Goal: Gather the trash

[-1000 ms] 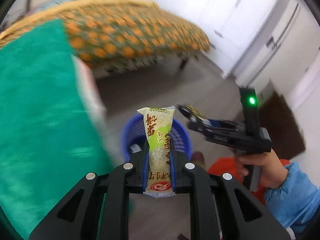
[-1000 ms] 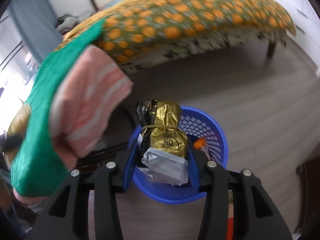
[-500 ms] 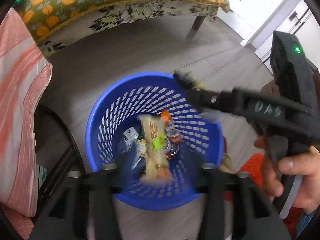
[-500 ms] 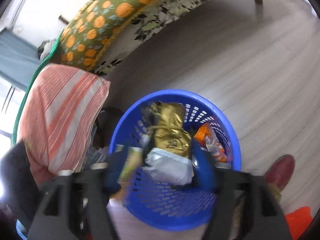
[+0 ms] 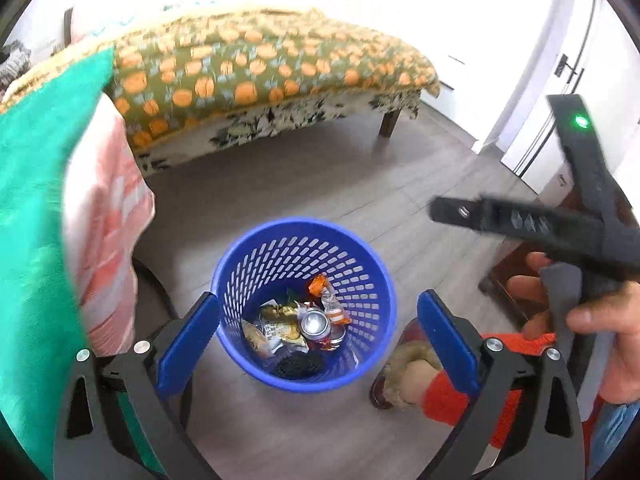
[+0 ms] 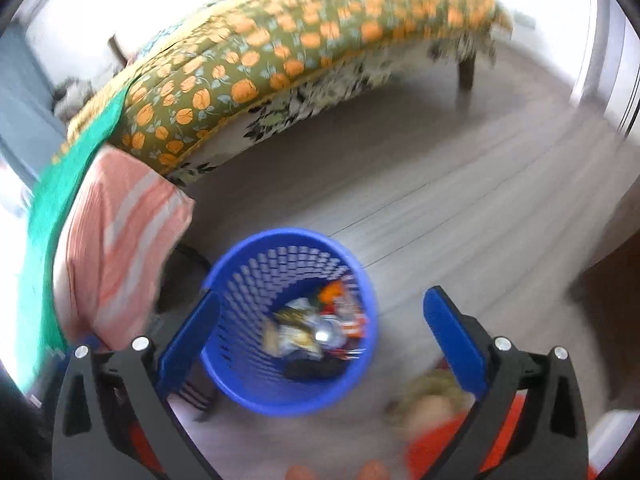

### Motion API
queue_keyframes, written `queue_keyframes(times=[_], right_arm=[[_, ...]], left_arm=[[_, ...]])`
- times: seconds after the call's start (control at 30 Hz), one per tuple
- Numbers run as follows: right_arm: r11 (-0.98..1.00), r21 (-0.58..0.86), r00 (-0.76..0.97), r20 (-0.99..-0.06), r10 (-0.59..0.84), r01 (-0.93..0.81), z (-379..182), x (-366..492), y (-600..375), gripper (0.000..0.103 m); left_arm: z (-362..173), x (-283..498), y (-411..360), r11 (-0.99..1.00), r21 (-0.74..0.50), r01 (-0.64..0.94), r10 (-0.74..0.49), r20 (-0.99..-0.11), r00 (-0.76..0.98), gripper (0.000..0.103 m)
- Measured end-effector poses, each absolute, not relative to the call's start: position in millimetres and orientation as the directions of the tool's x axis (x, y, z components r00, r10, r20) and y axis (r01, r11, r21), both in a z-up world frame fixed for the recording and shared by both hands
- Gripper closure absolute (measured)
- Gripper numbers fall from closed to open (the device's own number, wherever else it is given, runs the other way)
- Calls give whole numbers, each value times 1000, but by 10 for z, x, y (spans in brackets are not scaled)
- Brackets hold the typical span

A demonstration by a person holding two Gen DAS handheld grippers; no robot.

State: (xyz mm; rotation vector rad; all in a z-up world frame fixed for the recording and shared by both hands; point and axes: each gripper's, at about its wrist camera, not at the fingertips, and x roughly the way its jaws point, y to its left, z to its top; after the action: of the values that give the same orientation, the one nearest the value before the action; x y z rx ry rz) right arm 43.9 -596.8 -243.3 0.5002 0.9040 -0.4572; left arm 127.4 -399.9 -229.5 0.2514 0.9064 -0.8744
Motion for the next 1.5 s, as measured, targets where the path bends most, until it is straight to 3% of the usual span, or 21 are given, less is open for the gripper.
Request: queue_keyframes(times=[0.1,0.3,0.47,0.87,1.5], right_arm=[[803,145,548,-798,-250,578,-2236,60,-5689,5],[822,146,576,-780,-247,550,-2088,-263,-5360,5],[844,133,607,-753,-254,519,-1999,-375,-5190,5],[888,107,551,-815,-179,447,-2241,-338,-5016,5],[902,109,539,-829,-149,418,-2282,-303,-4947,5]], left_arm=[[-2148,1095,-3881,644,-103,758,-536,-768,351,5],[-1922,840,-3666,650,-84,755,-554,-733,395,5],[-1852,798,-3585,697,-58,715,-497,-758,422,5],[-2087,896,-3574,754,-17,657,-371,-836,405,5],[-2168,904,-3600,762,12,648,-331,-852,406,5]])
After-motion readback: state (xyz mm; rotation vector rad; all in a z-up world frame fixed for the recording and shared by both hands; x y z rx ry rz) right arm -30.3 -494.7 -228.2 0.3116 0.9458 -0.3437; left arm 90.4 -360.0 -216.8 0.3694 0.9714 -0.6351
